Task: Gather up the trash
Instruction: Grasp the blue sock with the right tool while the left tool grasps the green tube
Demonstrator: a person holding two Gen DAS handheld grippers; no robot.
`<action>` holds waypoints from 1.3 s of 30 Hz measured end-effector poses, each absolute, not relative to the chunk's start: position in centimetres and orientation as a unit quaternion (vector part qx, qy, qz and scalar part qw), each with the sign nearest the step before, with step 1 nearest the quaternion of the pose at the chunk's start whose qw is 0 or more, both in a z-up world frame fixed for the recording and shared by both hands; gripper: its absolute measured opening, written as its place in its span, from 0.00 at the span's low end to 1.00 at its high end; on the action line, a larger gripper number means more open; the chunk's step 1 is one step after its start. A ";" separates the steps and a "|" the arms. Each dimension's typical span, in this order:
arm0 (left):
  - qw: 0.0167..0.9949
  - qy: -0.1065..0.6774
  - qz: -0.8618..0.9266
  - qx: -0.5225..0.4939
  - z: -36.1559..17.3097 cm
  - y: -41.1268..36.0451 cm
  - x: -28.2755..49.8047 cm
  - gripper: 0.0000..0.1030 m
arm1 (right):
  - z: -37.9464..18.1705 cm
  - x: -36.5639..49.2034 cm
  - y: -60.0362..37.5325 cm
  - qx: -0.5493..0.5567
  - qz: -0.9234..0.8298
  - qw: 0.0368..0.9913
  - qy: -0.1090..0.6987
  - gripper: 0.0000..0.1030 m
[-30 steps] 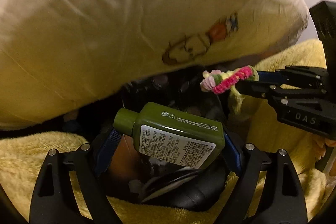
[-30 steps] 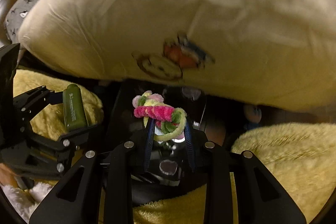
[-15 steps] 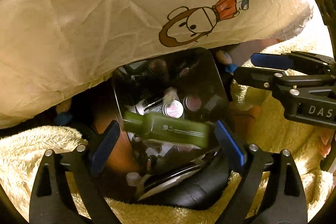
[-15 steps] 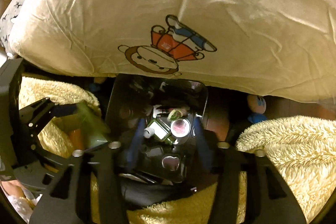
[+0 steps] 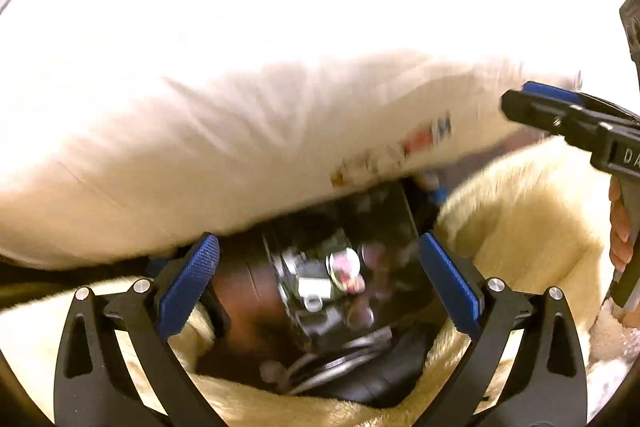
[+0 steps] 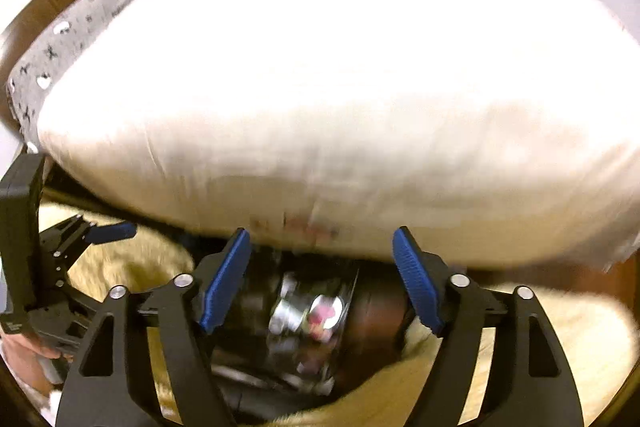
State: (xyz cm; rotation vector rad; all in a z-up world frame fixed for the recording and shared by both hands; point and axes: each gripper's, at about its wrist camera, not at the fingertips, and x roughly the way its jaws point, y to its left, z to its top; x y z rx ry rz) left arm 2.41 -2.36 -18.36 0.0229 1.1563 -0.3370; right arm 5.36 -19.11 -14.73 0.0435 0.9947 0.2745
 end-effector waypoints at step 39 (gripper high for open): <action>0.901 0.429 -0.050 0.051 -11.1 3.5 32.4 0.59 | -12.1 30.3 -12.7 0.009 0.094 0.894 0.438 0.43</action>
